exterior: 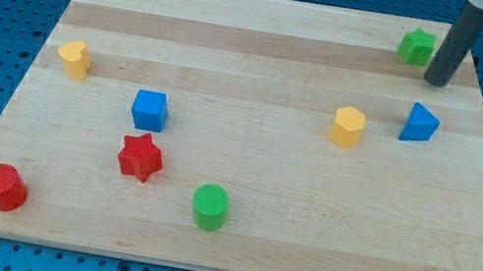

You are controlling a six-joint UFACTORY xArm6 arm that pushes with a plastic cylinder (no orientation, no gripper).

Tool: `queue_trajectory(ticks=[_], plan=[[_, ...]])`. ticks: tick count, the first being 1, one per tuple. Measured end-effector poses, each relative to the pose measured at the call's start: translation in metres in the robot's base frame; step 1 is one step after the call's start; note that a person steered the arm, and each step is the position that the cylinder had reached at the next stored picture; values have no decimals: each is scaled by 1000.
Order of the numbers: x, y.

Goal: Nudge the red star down a bit

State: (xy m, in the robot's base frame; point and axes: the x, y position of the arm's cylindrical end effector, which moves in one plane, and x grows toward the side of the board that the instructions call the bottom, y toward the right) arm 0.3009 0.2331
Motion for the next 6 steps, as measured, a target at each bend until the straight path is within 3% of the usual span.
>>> queue_trajectory(ticks=[2, 3, 5, 6], plan=[[-15, 0], [12, -9], [16, -27], [15, -112]])
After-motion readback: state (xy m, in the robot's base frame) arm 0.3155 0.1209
